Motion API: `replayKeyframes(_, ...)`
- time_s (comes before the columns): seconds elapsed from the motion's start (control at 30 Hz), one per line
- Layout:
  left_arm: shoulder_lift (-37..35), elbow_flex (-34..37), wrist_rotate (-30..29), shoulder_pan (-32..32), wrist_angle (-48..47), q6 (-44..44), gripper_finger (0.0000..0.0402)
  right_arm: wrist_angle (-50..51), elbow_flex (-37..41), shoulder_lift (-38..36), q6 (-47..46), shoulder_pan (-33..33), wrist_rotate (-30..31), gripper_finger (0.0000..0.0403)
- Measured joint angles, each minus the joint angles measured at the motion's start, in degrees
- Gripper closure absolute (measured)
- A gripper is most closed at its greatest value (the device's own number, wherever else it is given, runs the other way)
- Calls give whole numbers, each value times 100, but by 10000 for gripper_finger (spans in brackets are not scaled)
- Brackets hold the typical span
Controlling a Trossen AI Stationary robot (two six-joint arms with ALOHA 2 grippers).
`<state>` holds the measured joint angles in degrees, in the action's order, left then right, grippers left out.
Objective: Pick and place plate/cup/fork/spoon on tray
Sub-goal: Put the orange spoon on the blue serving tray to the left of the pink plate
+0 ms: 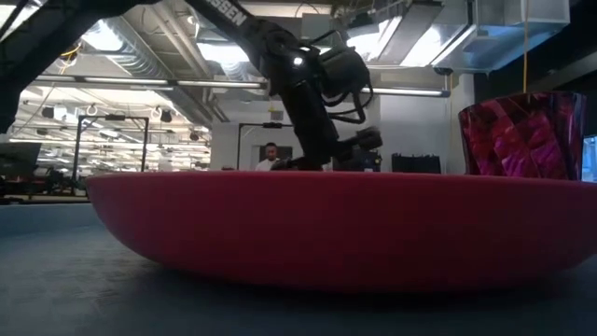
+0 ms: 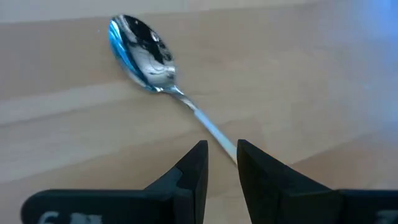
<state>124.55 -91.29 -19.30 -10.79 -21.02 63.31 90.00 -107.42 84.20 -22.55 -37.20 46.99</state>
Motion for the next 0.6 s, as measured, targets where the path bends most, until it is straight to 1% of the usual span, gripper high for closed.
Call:
replayKeyframes(0.2, -28, 2, 144, 27, 30, -179, 323, 4, 0, -57, -141, -158, 303, 313)
replayKeyframes(0.37, -28, 2, 172, 40, 18, -900, 323, 2, 0, -74, -140, -205, 353, 313)
replayKeyframes(0.47, -28, 1, 405, 47, 18, -1289, 323, 2, 0, -74, -116, -205, 353, 313)
replayKeyframes(0.6, -28, 1, 624, 47, 5, -2240, 323, 2, 0, -74, -131, -205, 353, 313)
